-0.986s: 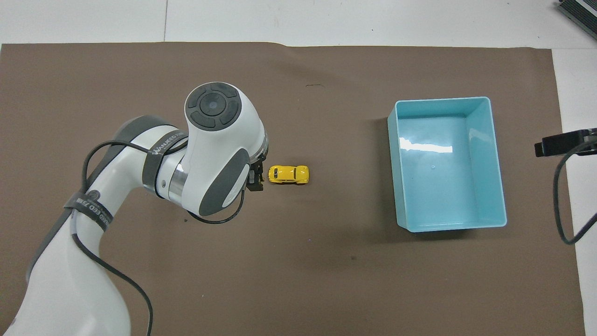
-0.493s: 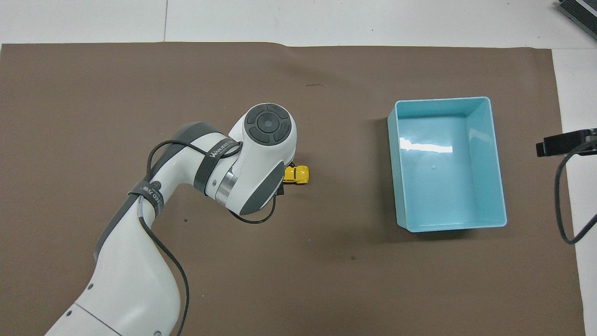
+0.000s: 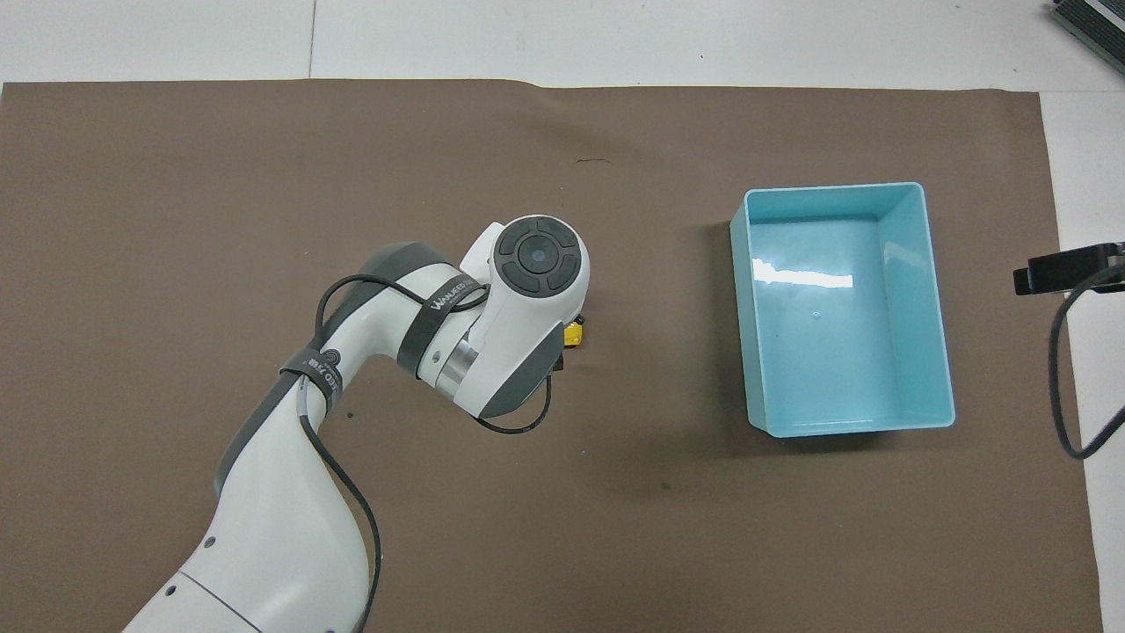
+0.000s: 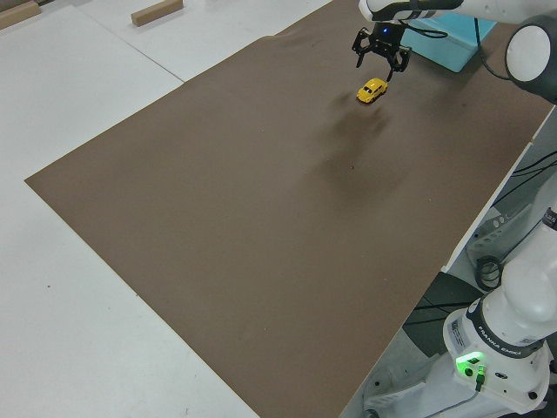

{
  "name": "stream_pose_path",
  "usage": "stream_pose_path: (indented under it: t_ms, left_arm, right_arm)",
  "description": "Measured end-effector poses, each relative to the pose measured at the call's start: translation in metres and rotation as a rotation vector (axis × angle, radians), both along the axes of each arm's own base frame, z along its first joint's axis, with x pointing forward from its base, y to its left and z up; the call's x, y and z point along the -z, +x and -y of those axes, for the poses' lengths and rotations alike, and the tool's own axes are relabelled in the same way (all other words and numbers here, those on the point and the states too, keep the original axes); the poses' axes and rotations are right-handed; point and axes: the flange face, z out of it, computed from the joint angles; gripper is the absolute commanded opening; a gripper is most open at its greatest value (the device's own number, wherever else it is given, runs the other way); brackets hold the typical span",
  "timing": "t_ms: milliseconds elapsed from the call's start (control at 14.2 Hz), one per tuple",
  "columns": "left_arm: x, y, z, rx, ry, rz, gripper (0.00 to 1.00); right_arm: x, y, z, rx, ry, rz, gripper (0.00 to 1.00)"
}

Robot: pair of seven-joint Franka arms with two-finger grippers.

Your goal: Wind up and store yellow beetle car

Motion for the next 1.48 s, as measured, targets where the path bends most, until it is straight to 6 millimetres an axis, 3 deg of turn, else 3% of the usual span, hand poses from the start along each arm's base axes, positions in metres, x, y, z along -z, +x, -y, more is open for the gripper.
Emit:
stream_pose_path:
  t_ms: [352, 422, 563, 845, 1478]
  left_arm:
    - [0.016, 0.0, 0.0, -0.001, 0.012, -0.011, 1.0]
    - [0.017, 0.0, 0.0, -0.001, 0.013, -0.013, 0.95]
    - [0.018, 0.0, 0.0, -0.001, 0.013, -0.013, 0.71]
    - [0.019, 0.001, -0.002, -0.004, 0.015, -0.012, 0.33]
    - [0.019, 0.002, -0.005, 0.015, 0.017, -0.01, 0.32]
  right_arm:
    - [0.0, 0.0, 0.001, 0.001, 0.0, 0.0, 1.0]
    - [0.0, 0.0, 0.002, 0.004, 0.0, 0.0, 1.0]
    - [0.0, 0.0, 0.006, 0.01, 0.0, 0.0, 1.0]
    - [0.0, -0.001, 0.008, 0.015, 0.0, 0.0, 1.0]
    - [0.0, -0.001, 0.008, 0.015, 0.0, 0.0, 1.0]
